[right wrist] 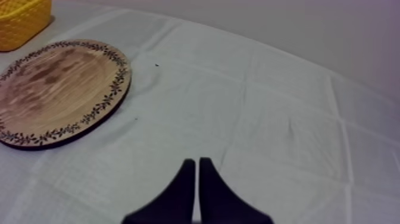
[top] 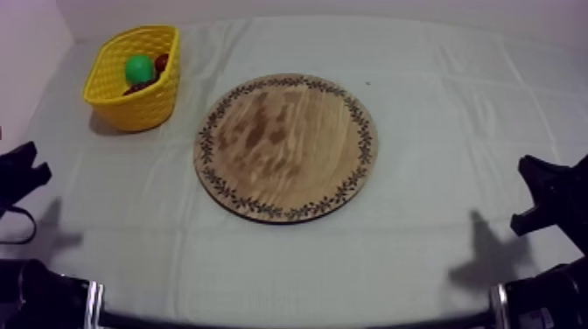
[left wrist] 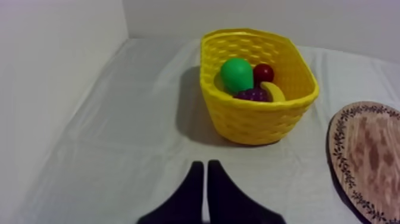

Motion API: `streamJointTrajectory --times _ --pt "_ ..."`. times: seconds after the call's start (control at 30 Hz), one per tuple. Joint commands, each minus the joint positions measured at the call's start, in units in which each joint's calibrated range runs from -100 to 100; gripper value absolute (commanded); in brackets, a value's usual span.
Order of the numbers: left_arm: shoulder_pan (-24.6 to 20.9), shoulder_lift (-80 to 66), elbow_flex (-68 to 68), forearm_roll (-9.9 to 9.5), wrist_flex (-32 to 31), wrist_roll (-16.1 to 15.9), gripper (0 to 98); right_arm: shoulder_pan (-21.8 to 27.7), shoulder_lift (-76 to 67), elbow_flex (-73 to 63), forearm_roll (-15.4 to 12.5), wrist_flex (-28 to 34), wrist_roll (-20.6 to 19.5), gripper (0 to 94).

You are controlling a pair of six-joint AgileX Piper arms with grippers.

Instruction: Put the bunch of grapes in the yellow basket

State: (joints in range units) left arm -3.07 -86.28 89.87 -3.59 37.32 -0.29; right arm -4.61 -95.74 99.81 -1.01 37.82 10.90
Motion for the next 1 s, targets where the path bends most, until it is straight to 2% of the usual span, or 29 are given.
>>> streamJointTrajectory --times 0.0,0.23,0.43,0.97 --pt "0.0 -4.6 3.1 -0.06 -0.6 -0.1 0.0 0.0 0.0 0.0 0.0 0.0 0.0 0.4" --pt "0.2 -10.1 7.4 0.13 -1.3 -0.3 0.0 0.0 0.0 0.0 0.0 0.0 0.0 0.4" --pt "0.0 -12.9 8.5 1.06 -1.3 -0.5 0.0 0.0 0.0 0.0 0.0 0.0 0.0 0.4" --pt "-0.6 -13.5 10.0 1.14 -5.0 0.6 0.0 0.0 0.0 0.0 0.0 0.0 0.0 0.4"
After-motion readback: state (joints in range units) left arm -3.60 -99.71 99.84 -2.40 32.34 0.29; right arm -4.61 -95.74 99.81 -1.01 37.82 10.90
